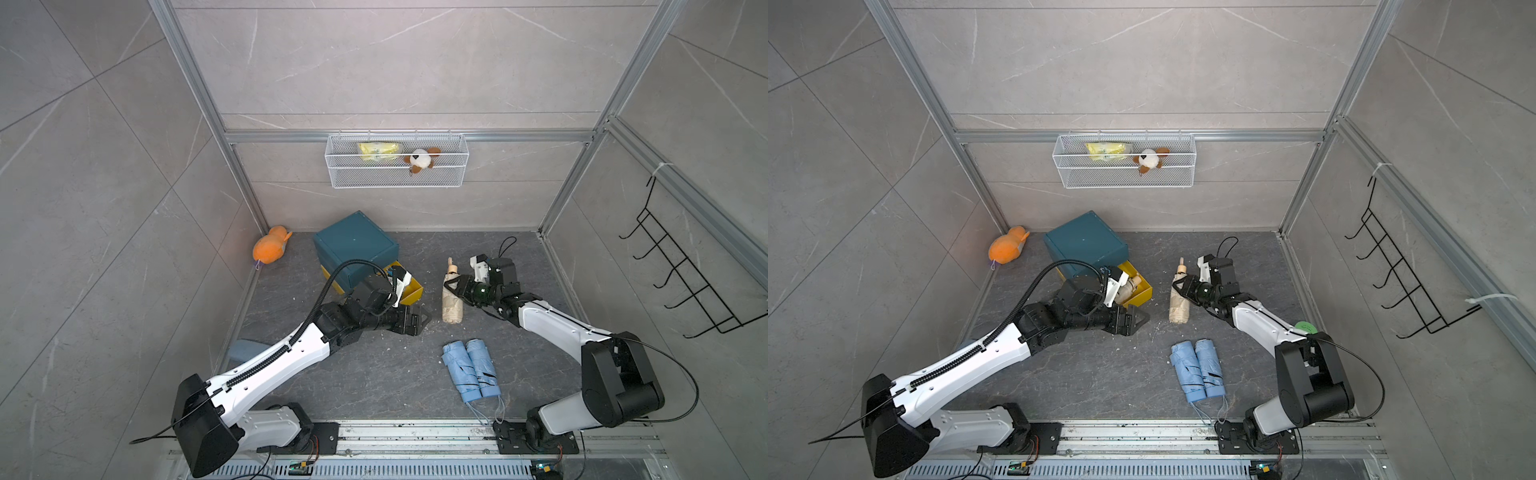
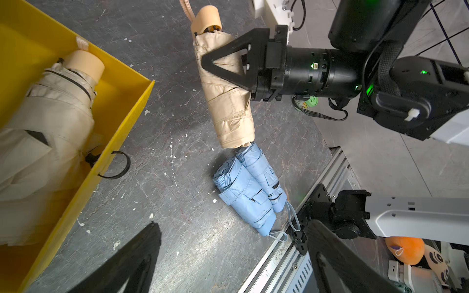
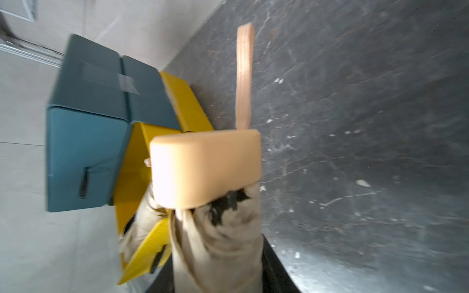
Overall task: Place the umbrella in the drawer by color
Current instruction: Pick up the umbrella from the center of the board, then place the umbrella in the drawer.
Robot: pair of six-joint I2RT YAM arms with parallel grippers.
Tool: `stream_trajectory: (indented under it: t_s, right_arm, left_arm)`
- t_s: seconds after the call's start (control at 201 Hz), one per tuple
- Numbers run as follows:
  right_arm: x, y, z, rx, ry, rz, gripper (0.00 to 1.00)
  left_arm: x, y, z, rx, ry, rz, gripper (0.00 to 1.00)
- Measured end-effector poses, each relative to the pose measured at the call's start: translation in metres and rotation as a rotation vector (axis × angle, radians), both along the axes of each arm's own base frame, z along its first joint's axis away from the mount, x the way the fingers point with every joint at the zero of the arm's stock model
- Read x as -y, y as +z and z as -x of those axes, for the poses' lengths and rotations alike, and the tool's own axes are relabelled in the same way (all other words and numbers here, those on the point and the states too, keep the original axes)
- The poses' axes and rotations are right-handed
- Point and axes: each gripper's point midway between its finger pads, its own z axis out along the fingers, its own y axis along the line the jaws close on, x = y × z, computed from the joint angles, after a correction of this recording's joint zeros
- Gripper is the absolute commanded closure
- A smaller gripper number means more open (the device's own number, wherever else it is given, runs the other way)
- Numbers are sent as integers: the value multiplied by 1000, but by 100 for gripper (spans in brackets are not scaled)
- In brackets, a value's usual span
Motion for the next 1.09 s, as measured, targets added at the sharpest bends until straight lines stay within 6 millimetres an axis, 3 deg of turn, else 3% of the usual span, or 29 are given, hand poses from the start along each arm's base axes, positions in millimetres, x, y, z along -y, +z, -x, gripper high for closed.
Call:
stream_trajectory:
  t_s: [0.169,0.383,0.577,0.871,0.99,1.095]
  right_arm:
    - [-19,34,3,37,10,-152,68]
    - [-55,86,21,122,82,-296,68]
    - [-82,96,38,114,145,-342,68]
    - [-106,109,44,123,186,-412,68]
    - [-115,107,45,109,199,-432,68]
    - [-118,107,45,102,201,-448,68]
  left_arm:
    - [-3,0,-8,-6,13,10,4]
    - [6,-5,-11,-27,-3,29,3]
    - [15,-3,-12,-33,-24,62,3]
    - [17,4,-14,-20,-28,91,4]
    - [16,4,-17,-21,-18,93,15]
    - [13,3,-19,-26,-2,87,38]
